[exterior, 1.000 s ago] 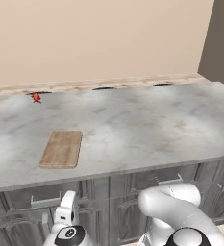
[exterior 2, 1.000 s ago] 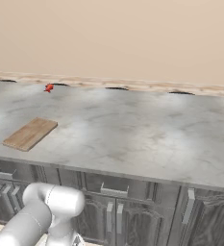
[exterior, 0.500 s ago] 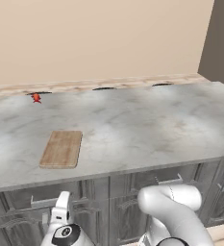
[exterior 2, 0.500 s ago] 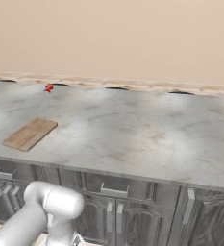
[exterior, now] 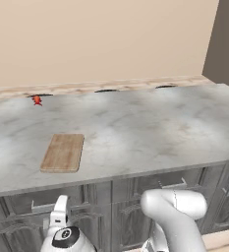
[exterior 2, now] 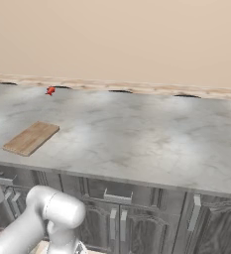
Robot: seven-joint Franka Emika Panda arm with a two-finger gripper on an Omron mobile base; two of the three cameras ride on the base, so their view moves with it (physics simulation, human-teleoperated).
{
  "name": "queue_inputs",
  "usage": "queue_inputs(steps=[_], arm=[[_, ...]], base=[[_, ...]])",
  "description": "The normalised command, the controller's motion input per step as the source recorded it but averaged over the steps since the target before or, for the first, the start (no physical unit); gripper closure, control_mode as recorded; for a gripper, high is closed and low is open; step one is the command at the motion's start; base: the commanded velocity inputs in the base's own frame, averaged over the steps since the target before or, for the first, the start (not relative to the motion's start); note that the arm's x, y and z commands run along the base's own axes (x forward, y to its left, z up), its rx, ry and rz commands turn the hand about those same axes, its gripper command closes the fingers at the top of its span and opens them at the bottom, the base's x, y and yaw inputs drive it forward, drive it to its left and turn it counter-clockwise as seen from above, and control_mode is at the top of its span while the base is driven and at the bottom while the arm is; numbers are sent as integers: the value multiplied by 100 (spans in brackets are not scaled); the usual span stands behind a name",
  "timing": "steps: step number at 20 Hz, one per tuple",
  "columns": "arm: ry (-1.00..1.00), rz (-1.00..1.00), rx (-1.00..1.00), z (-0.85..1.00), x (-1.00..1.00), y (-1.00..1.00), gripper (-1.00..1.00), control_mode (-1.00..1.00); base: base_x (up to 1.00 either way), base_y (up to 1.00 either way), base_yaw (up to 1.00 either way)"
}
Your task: Open the drawer on the left and place the cutting tools on the cutting board.
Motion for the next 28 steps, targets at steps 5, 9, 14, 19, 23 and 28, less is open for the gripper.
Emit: queue_inputs(steps=[5, 9, 14, 19, 23, 28], arm=[[0, 4, 0, -28, 22, 20, -100, -100], [0, 3, 0, -30, 24, 23, -100, -100], [0, 3, 0, -29, 29, 24, -100, -100], [0, 3, 0, -32, 28, 28, -100, -100], [0, 3, 0, -37, 31, 31, -100, -100], [0, 2, 0, -35, 33, 33, -100, -100]], base=[[0, 0, 0], [0, 0, 0], [0, 0, 0], [0, 0, 0], [0, 0, 0], [0, 0, 0]])
